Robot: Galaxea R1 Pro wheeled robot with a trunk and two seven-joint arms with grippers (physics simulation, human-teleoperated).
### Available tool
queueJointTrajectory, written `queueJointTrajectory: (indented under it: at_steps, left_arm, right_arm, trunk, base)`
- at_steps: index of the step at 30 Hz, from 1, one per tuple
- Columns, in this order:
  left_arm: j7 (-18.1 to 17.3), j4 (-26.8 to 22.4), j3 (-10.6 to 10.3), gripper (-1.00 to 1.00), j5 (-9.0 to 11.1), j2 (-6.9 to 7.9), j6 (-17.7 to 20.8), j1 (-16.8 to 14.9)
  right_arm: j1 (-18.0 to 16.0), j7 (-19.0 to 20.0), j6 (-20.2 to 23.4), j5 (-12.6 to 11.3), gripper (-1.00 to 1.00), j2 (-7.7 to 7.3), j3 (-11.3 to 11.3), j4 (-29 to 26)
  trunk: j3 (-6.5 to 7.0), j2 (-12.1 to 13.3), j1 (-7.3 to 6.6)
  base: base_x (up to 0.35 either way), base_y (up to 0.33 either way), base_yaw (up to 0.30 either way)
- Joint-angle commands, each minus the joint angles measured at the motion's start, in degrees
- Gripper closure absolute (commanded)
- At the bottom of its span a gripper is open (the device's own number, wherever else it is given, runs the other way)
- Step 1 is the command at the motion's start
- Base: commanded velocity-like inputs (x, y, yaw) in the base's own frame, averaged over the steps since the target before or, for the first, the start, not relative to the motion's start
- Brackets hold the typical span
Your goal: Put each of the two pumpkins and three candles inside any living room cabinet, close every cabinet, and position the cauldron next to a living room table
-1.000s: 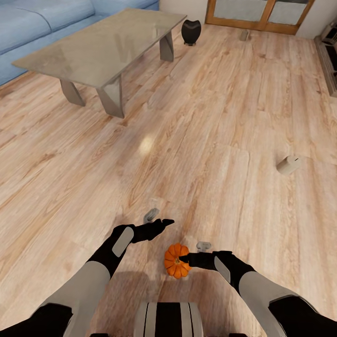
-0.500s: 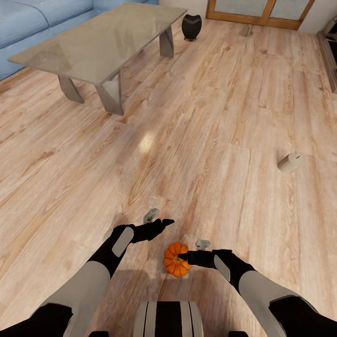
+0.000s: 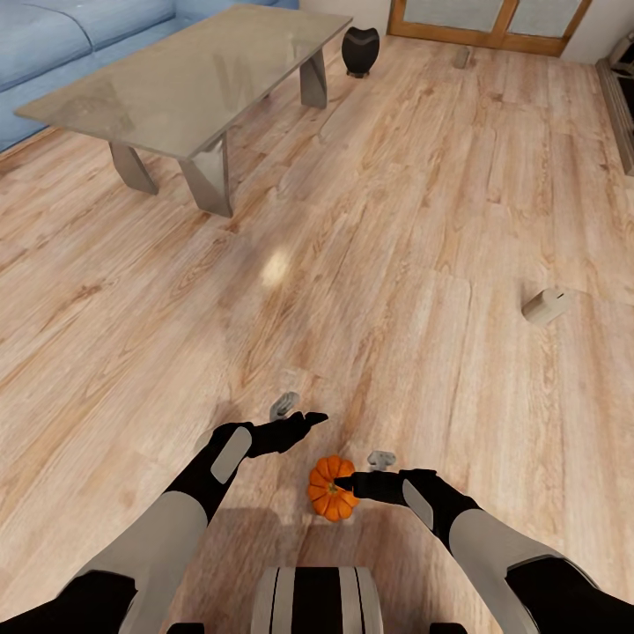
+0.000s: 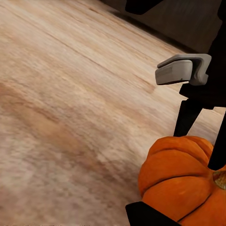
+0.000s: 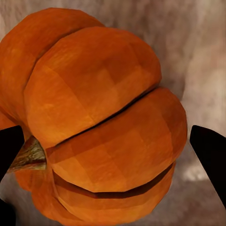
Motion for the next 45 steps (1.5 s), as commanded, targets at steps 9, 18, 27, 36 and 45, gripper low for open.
queueJointTrajectory:
  at_steps: [9, 18, 27, 36, 45]
  left_arm:
    - [0.0, 0.0, 0.0, -1.00, 0.1, 0.01, 0.2, 0.0]
    - [0.0, 0.0, 0.0, -1.00, 0.1, 0.01, 0.2, 0.0]
    - [0.0, 0.0, 0.0, -1.00, 0.1, 0.01, 0.2, 0.0]
    - [0.0, 0.0, -0.1, -1.00, 0.1, 0.09, 0.2, 0.0]
    - [0.0, 0.0, 0.2, -1.00, 0.0, 0.86, 0.5, 0.0]
  right_arm:
    - [0.0, -1.7, 0.0, 0.7, 1.00, -0.03, 0.9, 1.0]
    - [0.0, -1.7, 0.0, 0.7, 1.00, -0.03, 0.9, 1.0]
    - [0.0, -1.7, 0.0, 0.7, 1.00, -0.03, 0.9, 1.0]
    - [0.0, -2.1, 0.0, 0.7, 1.00, -0.03, 0.9, 1.0]
    - [0.0, -2.2, 0.1, 0.8, 1.00, -0.12, 0.7, 0.9]
  trunk:
    - [1.07, 0.1, -0.12]
    - [3.06, 0.2, -0.35]
    - [5.06, 0.3, -0.58]
    - [7.05, 0.4, -0.82]
    - [9.19, 0.5, -1.05]
  base:
    - [0.000, 0.000, 0.000]
    - [0.000, 0.000, 0.000]
    - [0.000, 0.000, 0.000]
    - [0.000, 0.000, 0.000]
    - [0.000, 0.000, 0.000]
